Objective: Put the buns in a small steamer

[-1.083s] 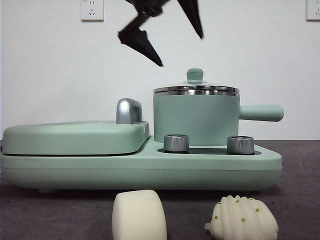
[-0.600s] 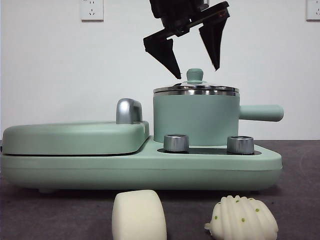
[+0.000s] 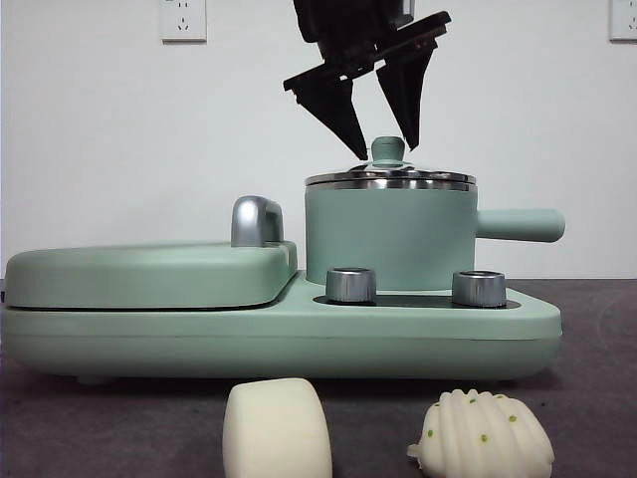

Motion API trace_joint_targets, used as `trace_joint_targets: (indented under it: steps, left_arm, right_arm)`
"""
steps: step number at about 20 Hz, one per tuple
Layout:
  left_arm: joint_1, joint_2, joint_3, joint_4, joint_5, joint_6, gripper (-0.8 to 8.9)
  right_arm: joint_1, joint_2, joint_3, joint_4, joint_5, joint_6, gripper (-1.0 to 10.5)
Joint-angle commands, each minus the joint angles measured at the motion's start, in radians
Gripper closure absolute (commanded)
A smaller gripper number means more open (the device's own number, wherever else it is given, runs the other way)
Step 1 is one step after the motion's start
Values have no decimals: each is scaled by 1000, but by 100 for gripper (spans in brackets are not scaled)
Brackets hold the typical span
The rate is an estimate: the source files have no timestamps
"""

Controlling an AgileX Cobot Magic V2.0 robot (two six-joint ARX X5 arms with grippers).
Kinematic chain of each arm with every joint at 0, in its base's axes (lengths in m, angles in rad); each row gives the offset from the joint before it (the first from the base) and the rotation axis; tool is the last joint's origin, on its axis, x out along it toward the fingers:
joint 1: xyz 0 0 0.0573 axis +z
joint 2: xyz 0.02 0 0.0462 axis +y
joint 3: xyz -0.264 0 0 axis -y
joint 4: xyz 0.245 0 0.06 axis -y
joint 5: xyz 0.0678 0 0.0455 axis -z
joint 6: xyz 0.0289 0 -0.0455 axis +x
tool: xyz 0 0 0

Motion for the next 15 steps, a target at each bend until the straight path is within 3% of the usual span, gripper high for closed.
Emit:
trace_joint_targets:
  steps: [1, 4, 7, 10, 15]
  left_arm:
    - [-8, 42, 35, -10, -3, 17, 503]
    - [-8, 62, 35, -14, -3, 17, 526]
    - [-11, 67, 35, -16, -3, 18, 667]
    - [-17, 67, 36, -33, -3, 40, 746]
    - [-17, 67, 71, -72, -3, 40, 758]
  right_arm:
    - [3, 5, 15, 9, 3, -8, 447]
    - [3, 5, 15, 9, 3, -8, 447]
    - [3, 5, 15, 7, 4, -8, 447]
    - [3, 5, 15, 7, 4, -11, 447]
    - [3, 5, 15, 6, 4, -11, 447]
